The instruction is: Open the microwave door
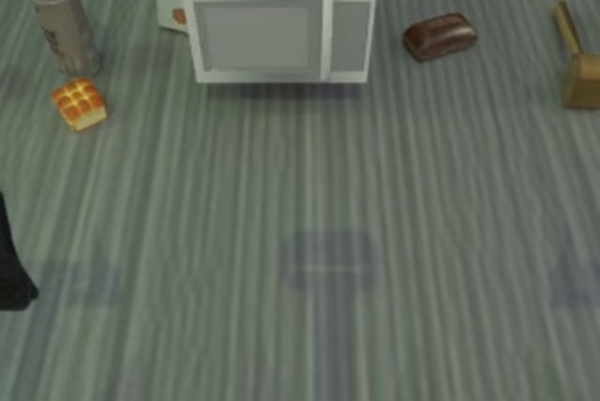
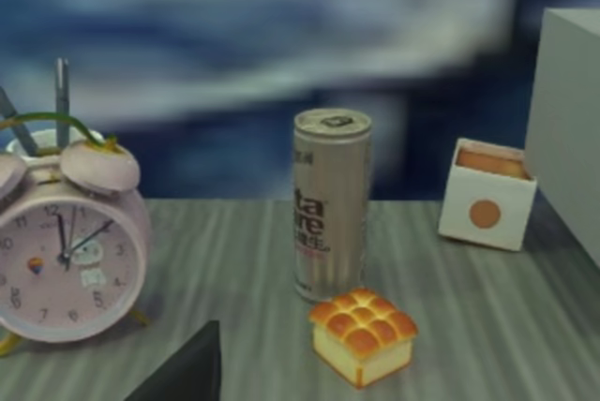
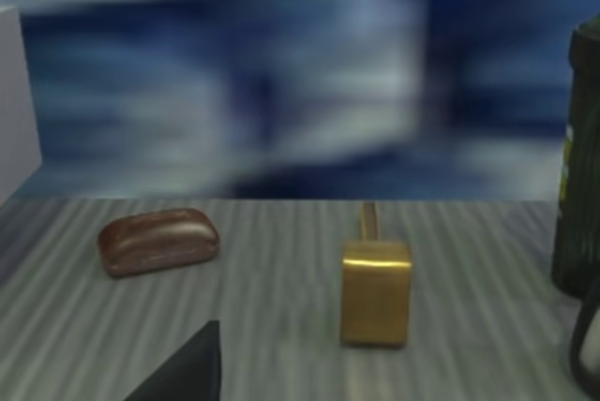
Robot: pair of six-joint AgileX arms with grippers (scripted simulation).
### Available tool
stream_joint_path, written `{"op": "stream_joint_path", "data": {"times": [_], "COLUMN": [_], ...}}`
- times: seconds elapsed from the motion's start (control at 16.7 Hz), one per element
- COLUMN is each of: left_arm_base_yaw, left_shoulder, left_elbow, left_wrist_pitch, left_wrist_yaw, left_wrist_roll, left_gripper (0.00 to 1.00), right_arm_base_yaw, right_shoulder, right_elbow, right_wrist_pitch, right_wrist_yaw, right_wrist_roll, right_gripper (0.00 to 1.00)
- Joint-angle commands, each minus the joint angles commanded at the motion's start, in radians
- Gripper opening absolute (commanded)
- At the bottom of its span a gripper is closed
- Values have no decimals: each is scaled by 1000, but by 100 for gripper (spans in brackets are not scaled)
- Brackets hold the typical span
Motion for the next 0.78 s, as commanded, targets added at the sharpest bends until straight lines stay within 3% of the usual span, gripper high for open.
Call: {"op": "stream_joint_path", "data": {"times": [0.36,0.78], "left_arm_base_yaw": [-40,-217], "left_shoulder": [102,667], "left_elbow": [98,590], "left_wrist_pitch": [-44,-232], "left_wrist_yaw": [-24,-134], "left_wrist_roll": [-30,-177], "left_gripper": [100,100], "right_arm_base_yaw": [0,0], "right_shoulder": [0,0], "right_elbow": [0,0], "right_wrist_pitch": [0,0], "right_wrist_yaw": [0,0], "right_wrist_roll": [0,0], "right_gripper": [100,100]}}
